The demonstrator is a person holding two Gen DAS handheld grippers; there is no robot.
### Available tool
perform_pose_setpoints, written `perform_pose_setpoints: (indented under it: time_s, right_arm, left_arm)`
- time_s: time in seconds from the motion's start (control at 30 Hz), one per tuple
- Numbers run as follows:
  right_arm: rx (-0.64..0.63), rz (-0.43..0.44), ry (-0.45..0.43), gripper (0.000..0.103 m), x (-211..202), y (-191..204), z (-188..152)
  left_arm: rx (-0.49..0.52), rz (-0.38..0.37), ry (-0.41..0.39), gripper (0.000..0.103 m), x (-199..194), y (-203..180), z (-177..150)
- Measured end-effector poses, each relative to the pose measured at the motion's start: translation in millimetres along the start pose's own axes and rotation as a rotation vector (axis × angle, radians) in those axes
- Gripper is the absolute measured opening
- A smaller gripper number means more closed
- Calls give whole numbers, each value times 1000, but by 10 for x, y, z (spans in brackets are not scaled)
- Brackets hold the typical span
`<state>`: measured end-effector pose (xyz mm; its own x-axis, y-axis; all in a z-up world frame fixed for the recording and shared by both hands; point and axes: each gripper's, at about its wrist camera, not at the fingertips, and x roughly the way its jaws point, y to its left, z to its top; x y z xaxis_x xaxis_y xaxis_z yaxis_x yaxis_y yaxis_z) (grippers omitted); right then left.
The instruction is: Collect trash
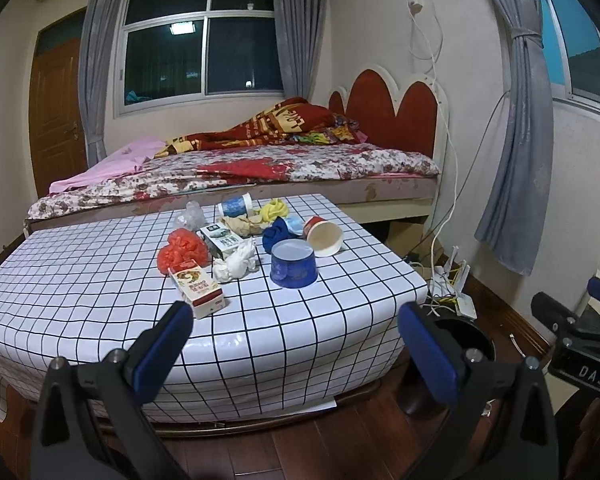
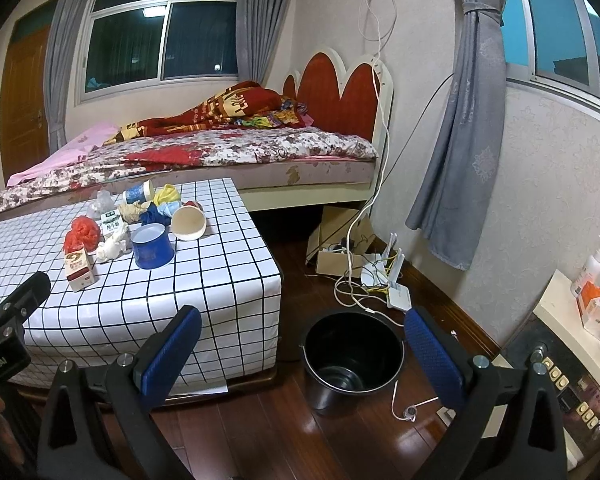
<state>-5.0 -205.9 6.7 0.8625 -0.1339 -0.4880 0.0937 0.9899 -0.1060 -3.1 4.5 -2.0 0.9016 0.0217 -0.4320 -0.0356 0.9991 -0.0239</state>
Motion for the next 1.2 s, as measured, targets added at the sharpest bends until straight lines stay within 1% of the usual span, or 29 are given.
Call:
perform_pose_setpoints:
  time_s: [0.63,1.2]
  right_arm:
    - [-1,3,-11,102,-6,-17,68]
    - [-5,-1,-18,102,-19,-16,117]
  left_arm:
    - [1,6,-5,103,-8,27,11]
    - [-3,-4,-4,103,-7,39,29]
